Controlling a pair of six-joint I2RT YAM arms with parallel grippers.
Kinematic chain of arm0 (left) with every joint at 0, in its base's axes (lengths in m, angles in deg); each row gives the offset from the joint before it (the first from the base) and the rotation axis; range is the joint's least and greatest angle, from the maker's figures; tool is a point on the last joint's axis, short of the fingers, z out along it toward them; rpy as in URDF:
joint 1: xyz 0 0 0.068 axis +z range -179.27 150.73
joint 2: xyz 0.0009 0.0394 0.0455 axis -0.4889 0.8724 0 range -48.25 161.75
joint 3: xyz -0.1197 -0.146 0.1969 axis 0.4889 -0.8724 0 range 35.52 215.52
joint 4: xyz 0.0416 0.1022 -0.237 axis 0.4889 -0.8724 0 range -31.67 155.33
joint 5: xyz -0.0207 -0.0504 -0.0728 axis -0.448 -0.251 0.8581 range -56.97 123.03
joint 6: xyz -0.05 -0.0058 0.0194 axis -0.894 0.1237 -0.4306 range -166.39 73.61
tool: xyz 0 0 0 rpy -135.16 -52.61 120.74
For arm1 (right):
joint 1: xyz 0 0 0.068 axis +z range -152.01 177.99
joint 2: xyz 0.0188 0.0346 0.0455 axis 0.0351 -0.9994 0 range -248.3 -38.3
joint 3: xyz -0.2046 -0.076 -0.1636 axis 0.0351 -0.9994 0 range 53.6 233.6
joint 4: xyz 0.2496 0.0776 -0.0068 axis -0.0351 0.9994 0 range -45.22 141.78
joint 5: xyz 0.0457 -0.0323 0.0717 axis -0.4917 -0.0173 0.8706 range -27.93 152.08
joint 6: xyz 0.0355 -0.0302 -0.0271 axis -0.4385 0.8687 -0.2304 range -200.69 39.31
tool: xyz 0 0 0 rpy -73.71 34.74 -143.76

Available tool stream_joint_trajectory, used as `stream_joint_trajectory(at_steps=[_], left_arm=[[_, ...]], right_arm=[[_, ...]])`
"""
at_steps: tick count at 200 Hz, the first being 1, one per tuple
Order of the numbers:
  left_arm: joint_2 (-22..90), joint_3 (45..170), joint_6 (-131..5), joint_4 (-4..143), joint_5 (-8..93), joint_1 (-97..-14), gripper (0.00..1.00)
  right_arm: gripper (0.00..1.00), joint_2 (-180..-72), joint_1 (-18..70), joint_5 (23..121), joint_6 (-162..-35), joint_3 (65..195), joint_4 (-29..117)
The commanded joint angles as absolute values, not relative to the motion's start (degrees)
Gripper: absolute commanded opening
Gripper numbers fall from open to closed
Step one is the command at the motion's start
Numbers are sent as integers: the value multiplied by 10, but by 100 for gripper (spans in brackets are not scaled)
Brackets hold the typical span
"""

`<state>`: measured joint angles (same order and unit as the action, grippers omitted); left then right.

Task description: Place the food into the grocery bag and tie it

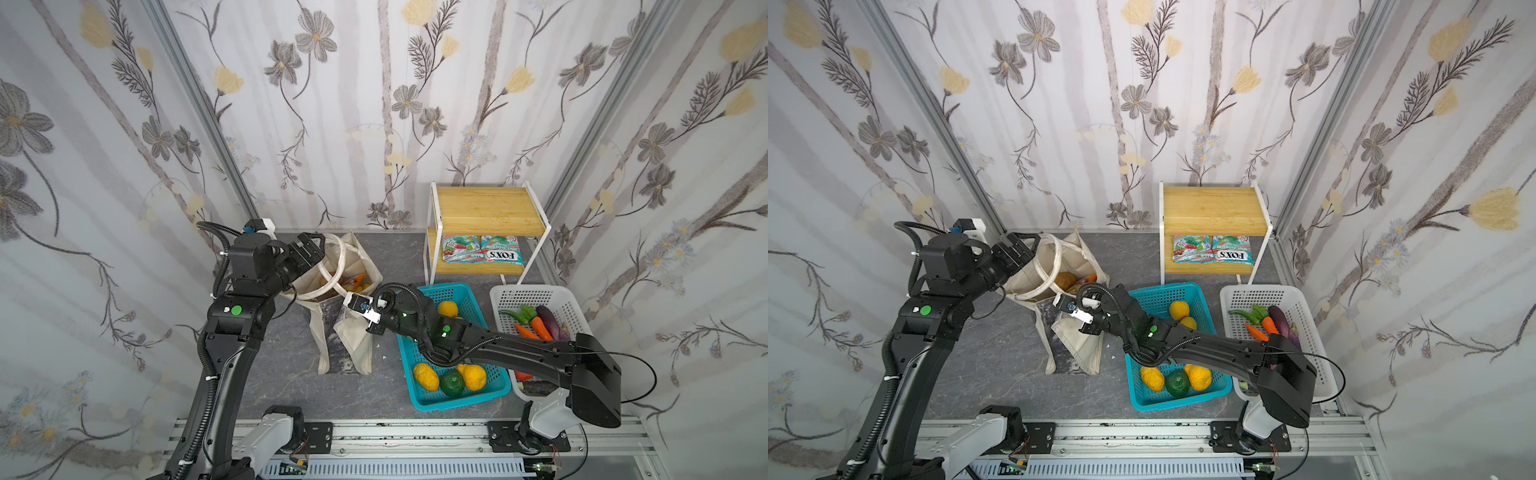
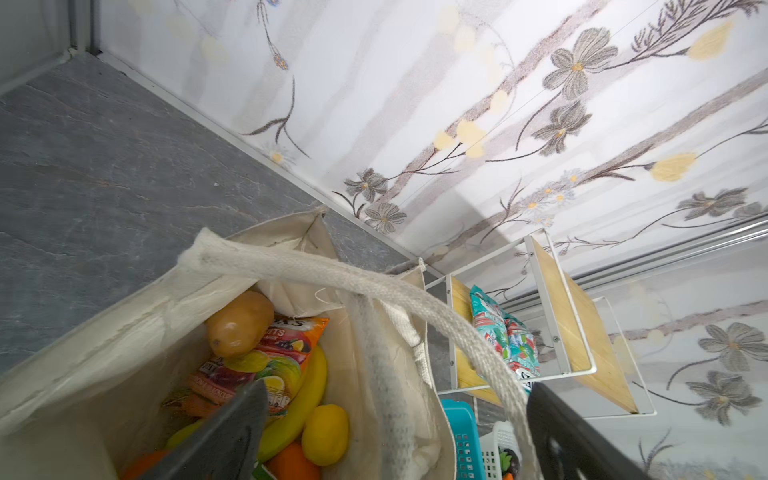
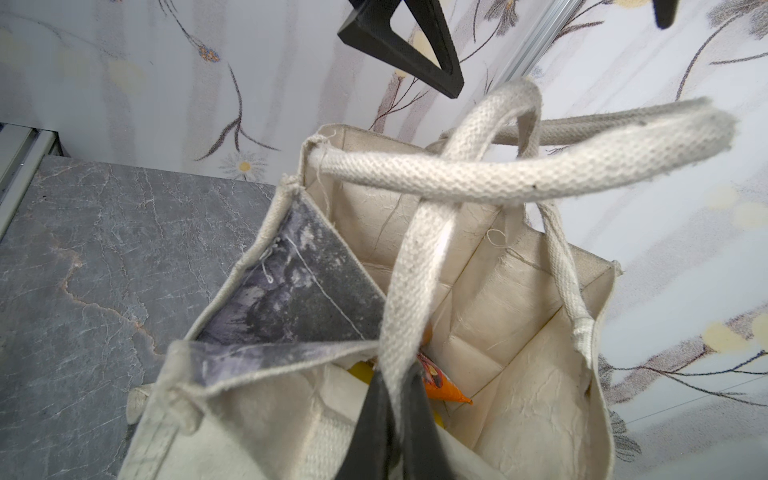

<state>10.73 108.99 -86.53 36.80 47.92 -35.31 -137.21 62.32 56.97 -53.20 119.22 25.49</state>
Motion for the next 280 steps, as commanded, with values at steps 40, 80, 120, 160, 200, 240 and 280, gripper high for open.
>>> stream_joint_trajectory(at_steps=[40, 80, 120, 160, 200, 240, 280], left_arm=[[104, 1035, -914, 433, 517, -353, 61], [111, 1032, -903, 442, 516, -353, 38], [128, 1048, -887, 461, 531, -355, 0], [131, 1088, -878, 473, 546, -370, 0], [128, 1121, -872, 475, 545, -383, 0], [136, 1129, -871, 475, 568, -393, 0], [134, 1130, -863, 475, 575, -400, 0]], right_arm=[[0, -1374, 624, 566, -537, 1193, 233], [0, -1374, 624, 564, -540, 1196, 233], [0, -1362, 620, 595, -566, 1194, 230], [0, -1357, 604, 645, -607, 1203, 241], [44, -1328, 565, 717, -674, 1197, 228], [70, -1321, 474, 931, -789, 1189, 140], [64, -1393, 411, 1033, -887, 1248, 87]])
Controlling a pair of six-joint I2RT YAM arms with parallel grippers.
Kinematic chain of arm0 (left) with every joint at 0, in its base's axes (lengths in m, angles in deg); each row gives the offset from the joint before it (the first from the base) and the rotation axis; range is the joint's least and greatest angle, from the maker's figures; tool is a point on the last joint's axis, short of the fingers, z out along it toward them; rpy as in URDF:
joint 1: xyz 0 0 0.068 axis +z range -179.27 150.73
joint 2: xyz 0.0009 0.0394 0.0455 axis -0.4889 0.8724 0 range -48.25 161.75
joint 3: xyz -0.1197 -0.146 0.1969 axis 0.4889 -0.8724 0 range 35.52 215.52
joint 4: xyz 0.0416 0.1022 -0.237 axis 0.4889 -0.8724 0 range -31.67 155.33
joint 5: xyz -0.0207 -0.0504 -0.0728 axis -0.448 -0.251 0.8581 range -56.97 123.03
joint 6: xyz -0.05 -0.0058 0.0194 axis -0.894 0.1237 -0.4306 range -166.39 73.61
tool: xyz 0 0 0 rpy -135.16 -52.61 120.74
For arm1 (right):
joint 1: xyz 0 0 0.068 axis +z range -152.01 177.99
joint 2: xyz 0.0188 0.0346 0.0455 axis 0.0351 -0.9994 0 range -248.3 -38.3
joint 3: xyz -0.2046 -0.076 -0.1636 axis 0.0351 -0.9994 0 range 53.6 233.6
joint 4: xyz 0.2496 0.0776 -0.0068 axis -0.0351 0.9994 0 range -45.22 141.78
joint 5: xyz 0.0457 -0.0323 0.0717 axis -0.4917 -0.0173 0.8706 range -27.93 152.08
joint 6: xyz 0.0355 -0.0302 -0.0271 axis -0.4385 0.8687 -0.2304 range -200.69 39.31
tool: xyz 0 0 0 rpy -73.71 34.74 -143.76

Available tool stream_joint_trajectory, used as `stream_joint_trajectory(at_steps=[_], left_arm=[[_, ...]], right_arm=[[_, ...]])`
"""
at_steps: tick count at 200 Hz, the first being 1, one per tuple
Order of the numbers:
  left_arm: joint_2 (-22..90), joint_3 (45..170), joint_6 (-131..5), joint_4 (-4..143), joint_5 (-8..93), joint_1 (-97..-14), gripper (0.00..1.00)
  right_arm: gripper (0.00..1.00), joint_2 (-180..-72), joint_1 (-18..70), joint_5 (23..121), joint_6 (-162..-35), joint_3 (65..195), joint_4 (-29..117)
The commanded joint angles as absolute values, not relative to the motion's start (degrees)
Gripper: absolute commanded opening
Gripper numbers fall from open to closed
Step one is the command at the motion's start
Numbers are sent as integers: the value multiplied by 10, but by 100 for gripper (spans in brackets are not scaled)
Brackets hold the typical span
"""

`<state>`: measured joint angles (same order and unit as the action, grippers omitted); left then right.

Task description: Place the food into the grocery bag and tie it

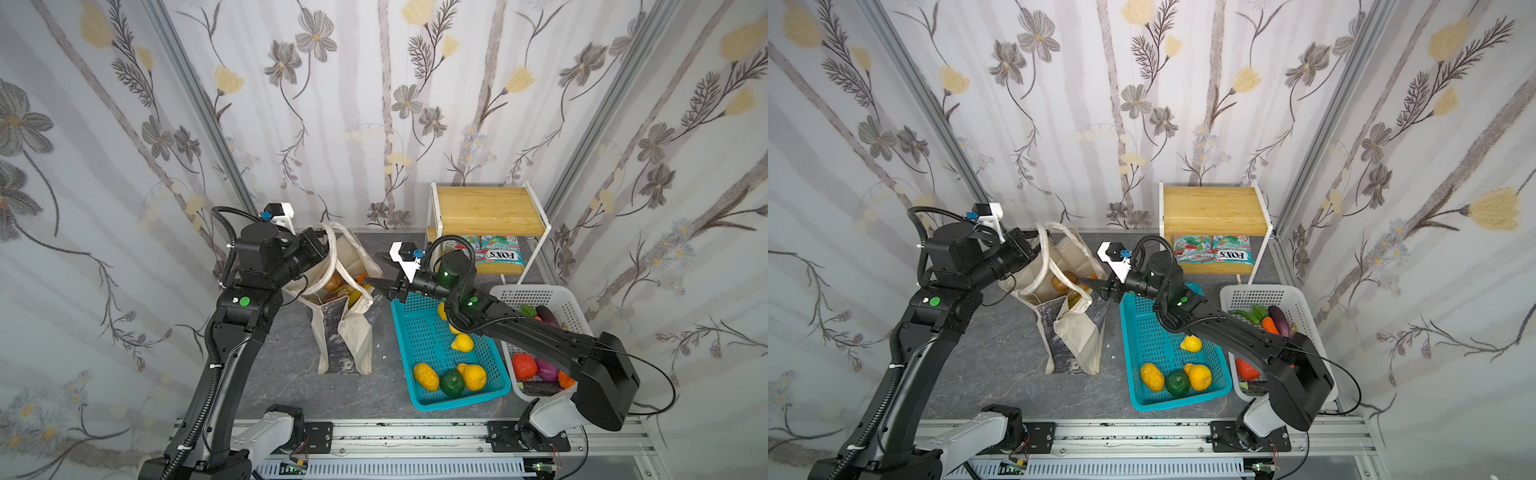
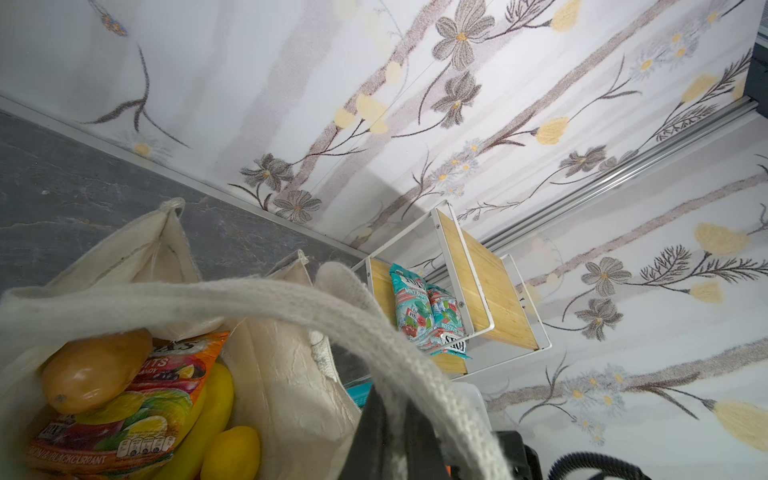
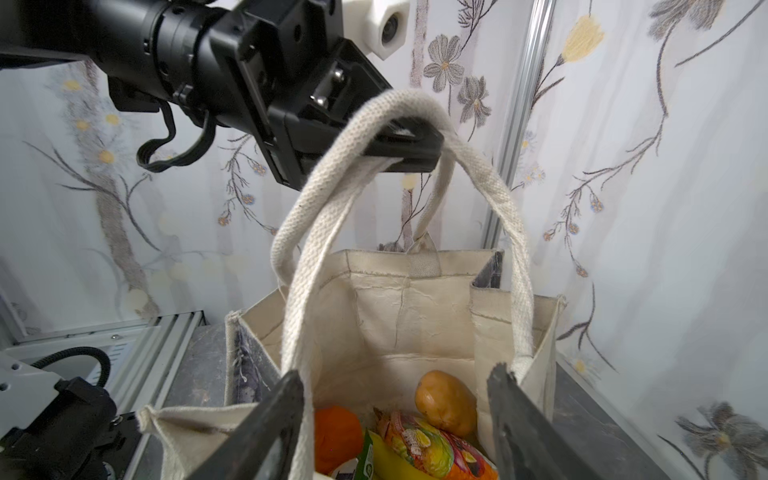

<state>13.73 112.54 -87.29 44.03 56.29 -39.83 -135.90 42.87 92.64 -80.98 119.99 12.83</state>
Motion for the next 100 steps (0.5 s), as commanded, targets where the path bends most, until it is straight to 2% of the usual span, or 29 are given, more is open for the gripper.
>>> stream_joint_trajectory(at_steps=[1, 22, 53, 77, 100], left_arm=[[134, 1129, -863, 475, 575, -400, 0], [131, 1120, -864, 475, 581, -401, 0], [130, 1116, -866, 475, 588, -403, 0], [131, 1124, -867, 475, 605, -403, 0], [123, 1122, -869, 475, 612, -403, 0]], right_arm=[[64, -1396, 411, 1034, -886, 1251, 92], [58, -1423, 417, 1014, -838, 1305, 165], [49, -1442, 427, 1005, -793, 1319, 180], [30, -1481, 436, 1012, -762, 1378, 238], [28, -1506, 440, 1035, -764, 1399, 217]])
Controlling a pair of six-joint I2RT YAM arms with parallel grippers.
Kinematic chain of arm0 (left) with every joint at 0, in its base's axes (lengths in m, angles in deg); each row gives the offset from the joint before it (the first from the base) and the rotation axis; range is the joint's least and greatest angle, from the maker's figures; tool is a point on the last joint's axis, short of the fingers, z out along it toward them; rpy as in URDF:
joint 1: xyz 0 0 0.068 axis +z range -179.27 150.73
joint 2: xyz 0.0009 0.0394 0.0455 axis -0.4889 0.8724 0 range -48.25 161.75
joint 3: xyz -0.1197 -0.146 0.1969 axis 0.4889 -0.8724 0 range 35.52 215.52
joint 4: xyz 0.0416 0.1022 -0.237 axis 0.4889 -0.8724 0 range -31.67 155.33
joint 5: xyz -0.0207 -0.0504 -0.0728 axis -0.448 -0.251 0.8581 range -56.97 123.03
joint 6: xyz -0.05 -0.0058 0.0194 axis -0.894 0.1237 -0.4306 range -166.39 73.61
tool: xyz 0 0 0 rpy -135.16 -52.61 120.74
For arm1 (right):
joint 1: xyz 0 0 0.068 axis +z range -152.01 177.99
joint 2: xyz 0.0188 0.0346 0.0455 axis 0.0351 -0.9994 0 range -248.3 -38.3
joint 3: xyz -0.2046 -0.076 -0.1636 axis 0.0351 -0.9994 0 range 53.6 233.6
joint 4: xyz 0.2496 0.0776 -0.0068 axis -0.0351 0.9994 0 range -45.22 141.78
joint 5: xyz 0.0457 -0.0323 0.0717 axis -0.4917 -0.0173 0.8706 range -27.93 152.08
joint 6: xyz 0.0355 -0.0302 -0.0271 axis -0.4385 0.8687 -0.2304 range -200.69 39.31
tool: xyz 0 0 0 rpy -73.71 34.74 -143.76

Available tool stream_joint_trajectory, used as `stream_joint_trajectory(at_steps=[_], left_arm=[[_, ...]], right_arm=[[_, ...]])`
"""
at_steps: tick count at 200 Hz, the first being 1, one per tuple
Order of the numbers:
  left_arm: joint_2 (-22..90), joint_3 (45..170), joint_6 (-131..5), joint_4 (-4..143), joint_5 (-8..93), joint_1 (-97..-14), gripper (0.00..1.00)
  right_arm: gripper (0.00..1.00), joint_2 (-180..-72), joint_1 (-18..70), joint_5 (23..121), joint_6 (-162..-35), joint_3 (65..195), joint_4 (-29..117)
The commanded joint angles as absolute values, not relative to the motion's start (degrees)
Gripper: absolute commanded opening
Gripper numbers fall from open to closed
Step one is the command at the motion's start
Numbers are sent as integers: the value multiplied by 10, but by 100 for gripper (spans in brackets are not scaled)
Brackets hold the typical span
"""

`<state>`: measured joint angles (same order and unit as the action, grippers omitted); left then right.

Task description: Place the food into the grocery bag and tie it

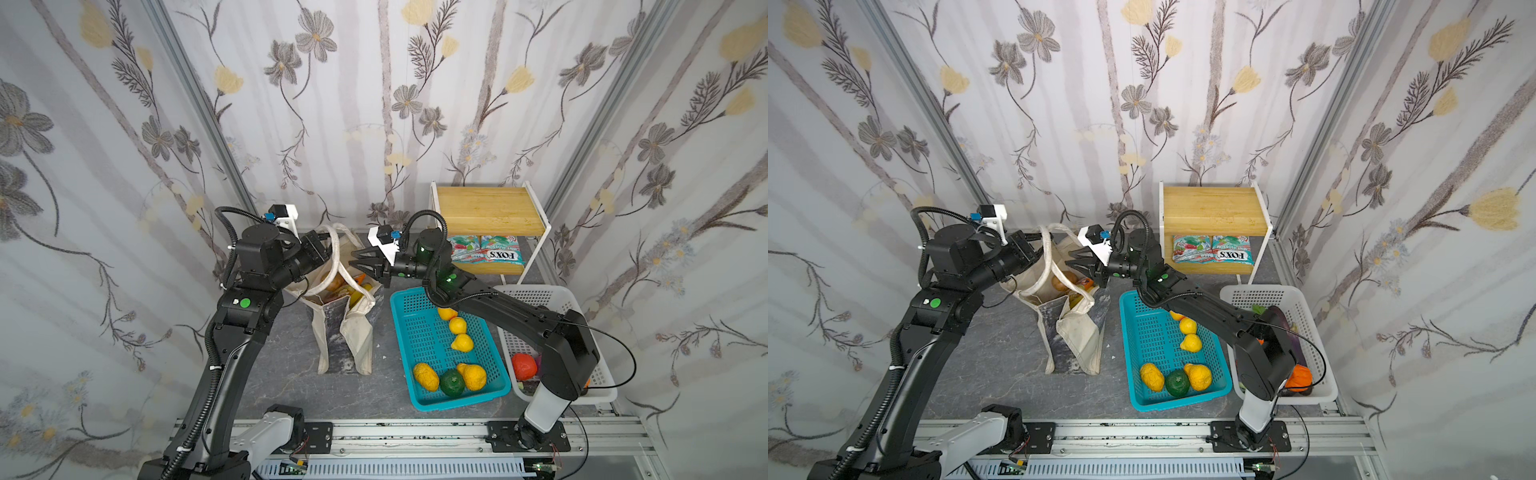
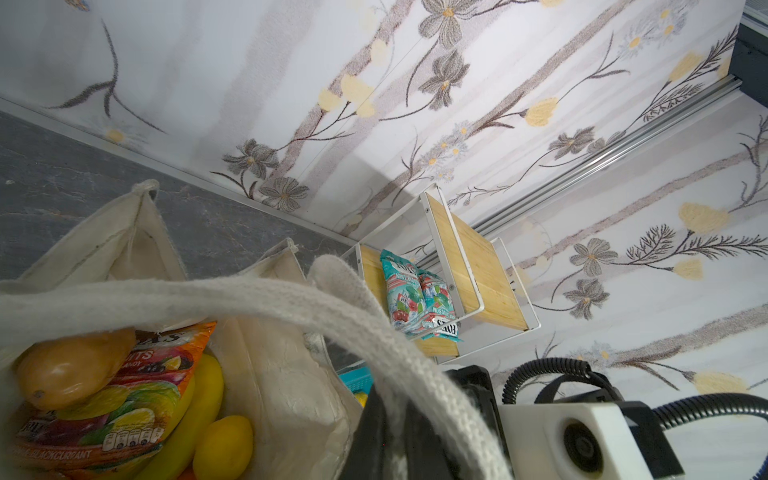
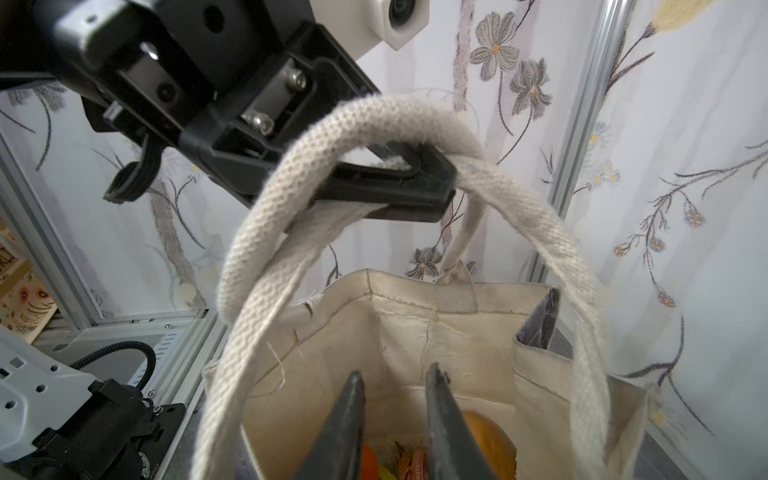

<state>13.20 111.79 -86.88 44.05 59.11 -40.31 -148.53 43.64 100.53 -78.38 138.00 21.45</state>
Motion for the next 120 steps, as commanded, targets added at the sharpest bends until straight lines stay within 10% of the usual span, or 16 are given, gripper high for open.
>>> stream_joint_trajectory(at_steps=[1, 120], left_arm=[[122, 1122, -869, 475, 612, -403, 0], [116, 1102, -873, 478, 611, -403, 0]], right_arm=[[28, -1507, 440, 1037, -764, 1399, 215], [48, -1577, 495, 1111, -757, 1448, 156]])
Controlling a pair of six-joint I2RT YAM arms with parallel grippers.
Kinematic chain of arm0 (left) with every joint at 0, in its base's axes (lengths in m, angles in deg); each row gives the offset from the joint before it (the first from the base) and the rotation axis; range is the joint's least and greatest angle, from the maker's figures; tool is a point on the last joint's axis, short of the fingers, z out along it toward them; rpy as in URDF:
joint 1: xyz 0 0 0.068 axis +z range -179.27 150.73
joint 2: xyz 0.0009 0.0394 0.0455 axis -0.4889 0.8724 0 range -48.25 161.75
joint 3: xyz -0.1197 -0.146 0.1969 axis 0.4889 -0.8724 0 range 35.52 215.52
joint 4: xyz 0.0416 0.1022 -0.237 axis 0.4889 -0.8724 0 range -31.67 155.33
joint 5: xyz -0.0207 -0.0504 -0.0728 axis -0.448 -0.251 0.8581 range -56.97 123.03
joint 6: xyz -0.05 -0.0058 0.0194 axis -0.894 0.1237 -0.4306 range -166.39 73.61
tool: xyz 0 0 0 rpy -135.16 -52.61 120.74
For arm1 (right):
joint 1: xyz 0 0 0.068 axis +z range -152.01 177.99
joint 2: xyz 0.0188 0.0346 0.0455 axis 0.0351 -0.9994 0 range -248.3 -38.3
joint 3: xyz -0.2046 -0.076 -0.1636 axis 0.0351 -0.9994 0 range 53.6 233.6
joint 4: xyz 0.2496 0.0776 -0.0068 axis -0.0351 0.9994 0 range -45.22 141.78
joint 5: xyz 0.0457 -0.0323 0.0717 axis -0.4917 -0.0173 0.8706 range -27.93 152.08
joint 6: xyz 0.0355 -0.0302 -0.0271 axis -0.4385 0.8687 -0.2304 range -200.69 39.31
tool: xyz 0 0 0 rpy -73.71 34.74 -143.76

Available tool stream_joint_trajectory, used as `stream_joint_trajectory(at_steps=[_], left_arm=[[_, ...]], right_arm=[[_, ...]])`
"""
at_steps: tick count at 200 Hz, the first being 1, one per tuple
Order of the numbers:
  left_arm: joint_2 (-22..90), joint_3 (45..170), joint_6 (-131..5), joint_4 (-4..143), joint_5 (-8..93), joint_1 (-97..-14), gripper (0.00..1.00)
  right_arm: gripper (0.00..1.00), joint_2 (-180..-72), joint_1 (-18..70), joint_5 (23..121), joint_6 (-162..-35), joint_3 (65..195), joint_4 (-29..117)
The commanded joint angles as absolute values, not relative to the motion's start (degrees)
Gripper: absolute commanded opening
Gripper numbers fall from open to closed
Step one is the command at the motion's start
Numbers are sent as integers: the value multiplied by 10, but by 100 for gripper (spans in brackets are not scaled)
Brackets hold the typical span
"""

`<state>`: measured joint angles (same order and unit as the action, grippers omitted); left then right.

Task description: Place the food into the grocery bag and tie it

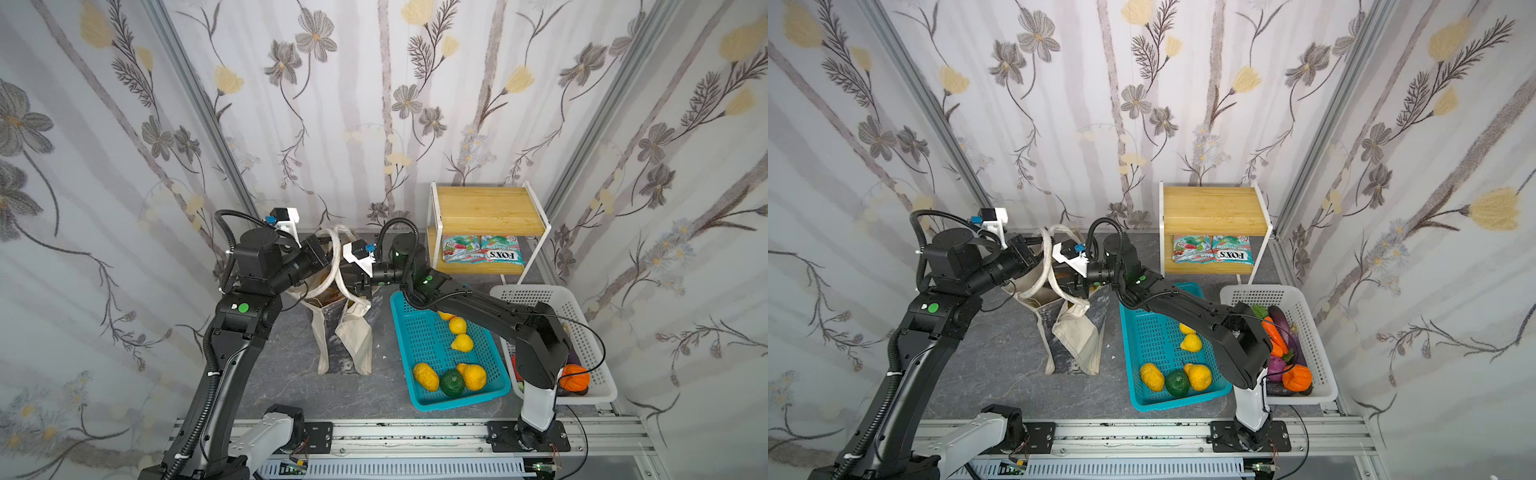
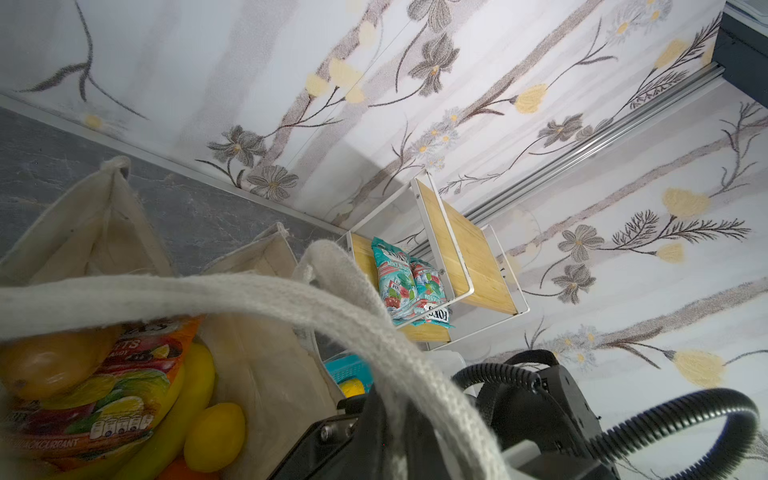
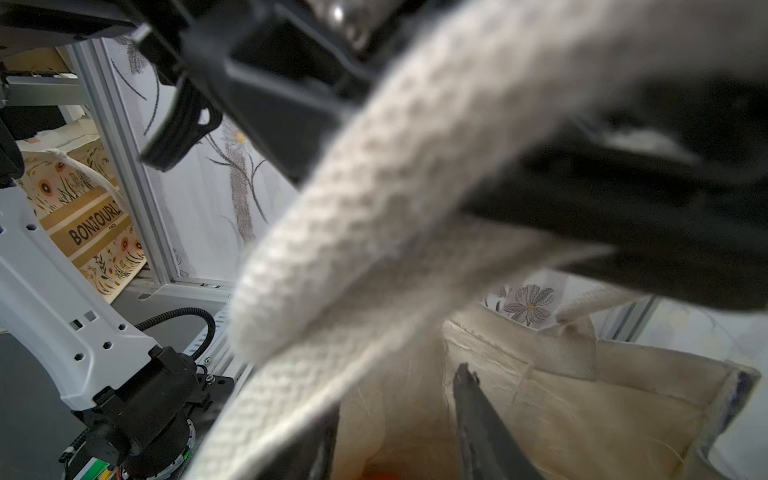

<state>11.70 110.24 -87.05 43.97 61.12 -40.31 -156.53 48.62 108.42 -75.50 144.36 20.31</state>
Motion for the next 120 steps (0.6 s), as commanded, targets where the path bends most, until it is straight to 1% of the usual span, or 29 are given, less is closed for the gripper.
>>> stream_joint_trajectory(at_steps=[1, 18, 30, 44, 90, 120], left_arm=[[116, 1102, -873, 478, 611, -403, 0], [114, 1101, -873, 478, 609, -403, 0], [111, 1101, -872, 479, 606, -403, 0], [109, 1101, -872, 480, 600, -403, 0], [107, 1079, -852, 481, 583, -403, 0], [113, 1074, -820, 484, 573, -402, 0]], right_arm=[[48, -1577, 495, 1112, -759, 1448, 153], [48, -1590, 499, 1124, -802, 1448, 101], [51, -1595, 503, 1127, -818, 1450, 73], [54, -1598, 504, 1129, -818, 1452, 67], [54, -1583, 508, 1159, -821, 1428, 59], [58, -1577, 517, 1169, -807, 1419, 76]])
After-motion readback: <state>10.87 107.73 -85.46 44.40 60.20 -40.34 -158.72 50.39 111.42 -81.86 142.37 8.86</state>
